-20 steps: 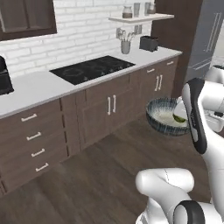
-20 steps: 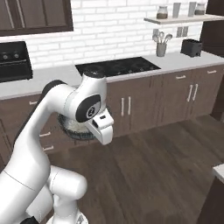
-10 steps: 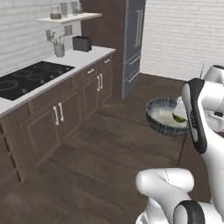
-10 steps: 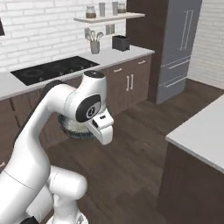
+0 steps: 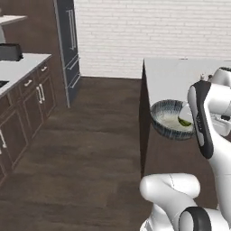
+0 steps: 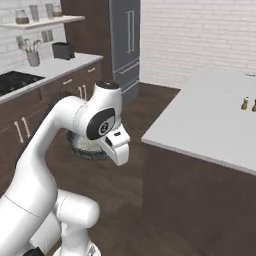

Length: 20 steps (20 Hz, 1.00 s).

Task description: Pick the lime from the sink and place it in the bowl. Then pick the bowl and place it in the microwave. Then close the microwave door and press the start button.

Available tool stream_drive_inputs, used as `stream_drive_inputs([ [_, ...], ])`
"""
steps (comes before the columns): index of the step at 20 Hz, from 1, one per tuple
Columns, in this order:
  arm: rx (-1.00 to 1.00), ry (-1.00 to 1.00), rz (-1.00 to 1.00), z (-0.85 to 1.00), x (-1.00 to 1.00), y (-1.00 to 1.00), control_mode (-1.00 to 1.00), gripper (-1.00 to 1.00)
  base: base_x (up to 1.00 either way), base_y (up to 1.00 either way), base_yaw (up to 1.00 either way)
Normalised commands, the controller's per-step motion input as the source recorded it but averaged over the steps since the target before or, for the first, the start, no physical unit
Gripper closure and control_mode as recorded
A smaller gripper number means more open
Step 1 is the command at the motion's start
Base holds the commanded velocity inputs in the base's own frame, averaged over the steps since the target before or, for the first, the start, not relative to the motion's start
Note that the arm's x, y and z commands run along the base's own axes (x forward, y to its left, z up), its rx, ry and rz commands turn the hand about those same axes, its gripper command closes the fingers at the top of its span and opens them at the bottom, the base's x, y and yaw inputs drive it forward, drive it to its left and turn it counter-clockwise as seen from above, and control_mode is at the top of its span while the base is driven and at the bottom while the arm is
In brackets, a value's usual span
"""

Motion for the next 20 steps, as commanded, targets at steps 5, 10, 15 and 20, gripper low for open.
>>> stream_drive_inputs([
  [5,0.00,0.00,0.00,0.00,0.00,0.00,1.00,1.00,0.00,0.00,-0.60],
  [10,0.00,0.00,0.00,0.00,0.00,0.00,1.00,1.00,0.00,-0.01,-0.60],
  [15,0.00,0.00,0.00,0.00,0.00,0.00,1.00,1.00,0.00,0.00,-0.61],
  [20,0.00,0.00,0.00,0.00,0.00,0.00,1.00,1.00,0.00,0.00,-0.61],
])
